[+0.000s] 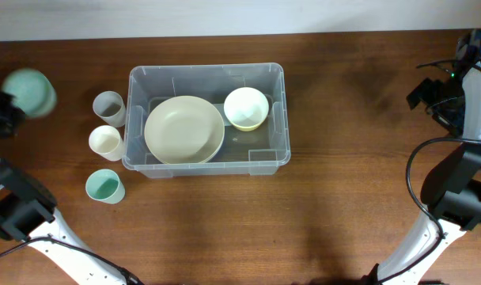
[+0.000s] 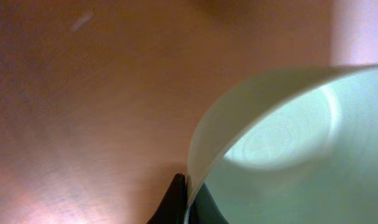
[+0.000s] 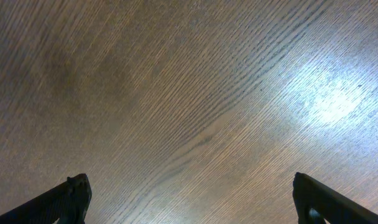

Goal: Pack container
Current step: 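Carry the green bowl with the left gripper over the white bowl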

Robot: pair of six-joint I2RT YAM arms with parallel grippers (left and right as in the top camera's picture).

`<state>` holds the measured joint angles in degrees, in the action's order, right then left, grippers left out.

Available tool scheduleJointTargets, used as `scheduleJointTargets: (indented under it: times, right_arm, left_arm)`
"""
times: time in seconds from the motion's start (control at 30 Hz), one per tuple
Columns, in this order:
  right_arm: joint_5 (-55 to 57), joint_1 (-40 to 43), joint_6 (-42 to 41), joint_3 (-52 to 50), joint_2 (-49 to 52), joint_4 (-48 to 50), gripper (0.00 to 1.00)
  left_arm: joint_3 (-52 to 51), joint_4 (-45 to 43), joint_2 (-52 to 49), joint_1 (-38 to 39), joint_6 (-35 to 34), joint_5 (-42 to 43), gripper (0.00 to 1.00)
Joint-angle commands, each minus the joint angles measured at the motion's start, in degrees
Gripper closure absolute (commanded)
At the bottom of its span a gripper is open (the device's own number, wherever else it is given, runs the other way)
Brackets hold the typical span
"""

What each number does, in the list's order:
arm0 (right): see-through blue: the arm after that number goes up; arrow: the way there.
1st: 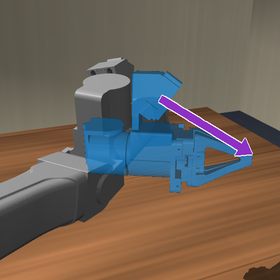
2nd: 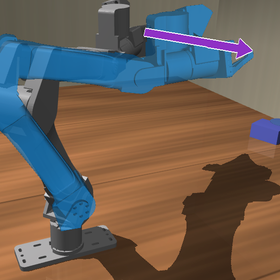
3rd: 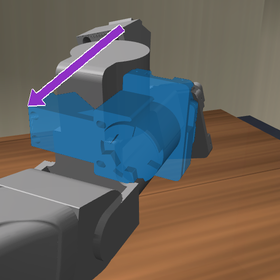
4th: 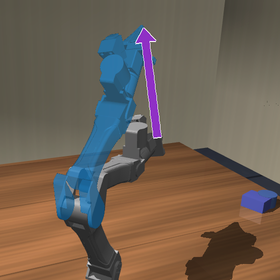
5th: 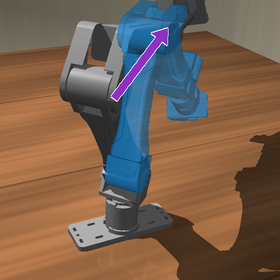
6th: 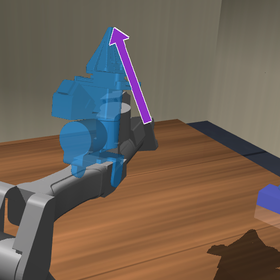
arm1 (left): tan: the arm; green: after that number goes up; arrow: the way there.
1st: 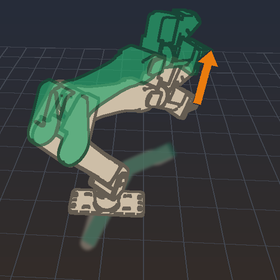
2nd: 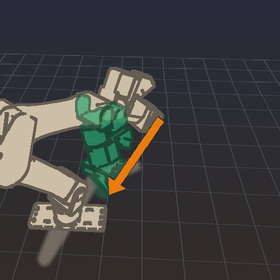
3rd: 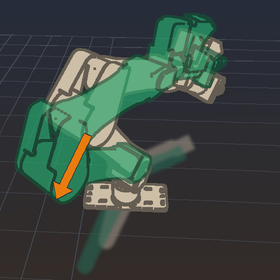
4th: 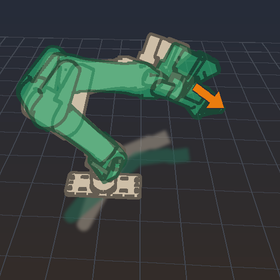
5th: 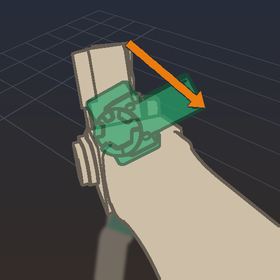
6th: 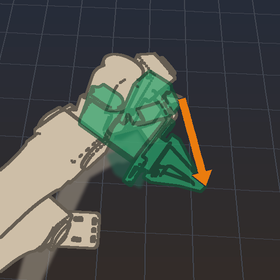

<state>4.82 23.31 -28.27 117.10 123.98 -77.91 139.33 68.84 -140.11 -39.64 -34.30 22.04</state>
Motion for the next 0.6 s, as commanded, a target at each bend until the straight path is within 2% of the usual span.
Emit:
scheduleJointTargets:
  times: [0.0,0.1,0.2,0.33,0.57]
  right_arm:
    - [0.1,-0.1,-0.1,-0.1,-0.8,0.0,0.01]
    - [0.1,-0.1,-0.1,-0.1,-0.8,0.0,0.01]
    - [0.1,-0.1,-0.1,-0.1,-0.8,0.0,0.01]
    - [0.1,-0.1,-0.1,-0.1,-0.8,0.0,0.01]
    - [0.1,-0.1,-0.1,-0.1,-0.8,0.0,0.01]
  left_arm:
    - [10.9,0.9,0.5,1.6,8.3,16.1,0.99]
    - [19.0,4.0,0.8,5.2,14.2,22.4,0.99]
    - [25.9,8.7,1.0,10.8,20.1,22.4,0.99]
    - [30.1,14.0,1.0,20.3,24.7,15.1,0.99]
    - [29.9,19.1,0.8,38.8,31.4,3.6,0.99]
